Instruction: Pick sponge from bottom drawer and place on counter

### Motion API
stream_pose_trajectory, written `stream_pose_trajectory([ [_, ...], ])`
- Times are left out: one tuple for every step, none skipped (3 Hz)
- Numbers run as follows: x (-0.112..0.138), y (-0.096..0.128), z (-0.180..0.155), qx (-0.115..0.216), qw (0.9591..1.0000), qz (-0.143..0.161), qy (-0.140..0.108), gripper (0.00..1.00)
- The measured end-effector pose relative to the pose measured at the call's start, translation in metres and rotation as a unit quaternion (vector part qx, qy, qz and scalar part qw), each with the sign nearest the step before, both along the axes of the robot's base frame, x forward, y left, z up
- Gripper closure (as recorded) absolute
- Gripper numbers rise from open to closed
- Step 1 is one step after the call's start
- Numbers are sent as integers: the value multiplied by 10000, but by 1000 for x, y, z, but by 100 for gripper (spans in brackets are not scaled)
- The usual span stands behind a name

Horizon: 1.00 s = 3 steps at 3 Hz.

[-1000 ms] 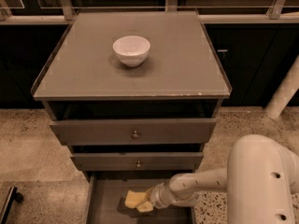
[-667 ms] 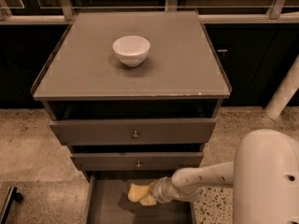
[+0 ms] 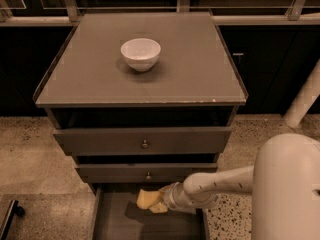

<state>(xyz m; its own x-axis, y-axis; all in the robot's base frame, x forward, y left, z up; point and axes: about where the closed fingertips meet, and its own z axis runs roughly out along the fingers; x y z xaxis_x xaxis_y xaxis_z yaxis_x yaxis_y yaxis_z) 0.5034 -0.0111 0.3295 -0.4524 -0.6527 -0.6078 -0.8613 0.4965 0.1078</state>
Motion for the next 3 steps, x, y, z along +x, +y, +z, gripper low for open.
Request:
stream_pose_trajectory([
  [-2,-11,33,-141,9996,73,-249,100],
  [-15,-27,90,-417,9969,115,-660,100],
  [-30,-40,138,-747,9928,91,-934,100],
])
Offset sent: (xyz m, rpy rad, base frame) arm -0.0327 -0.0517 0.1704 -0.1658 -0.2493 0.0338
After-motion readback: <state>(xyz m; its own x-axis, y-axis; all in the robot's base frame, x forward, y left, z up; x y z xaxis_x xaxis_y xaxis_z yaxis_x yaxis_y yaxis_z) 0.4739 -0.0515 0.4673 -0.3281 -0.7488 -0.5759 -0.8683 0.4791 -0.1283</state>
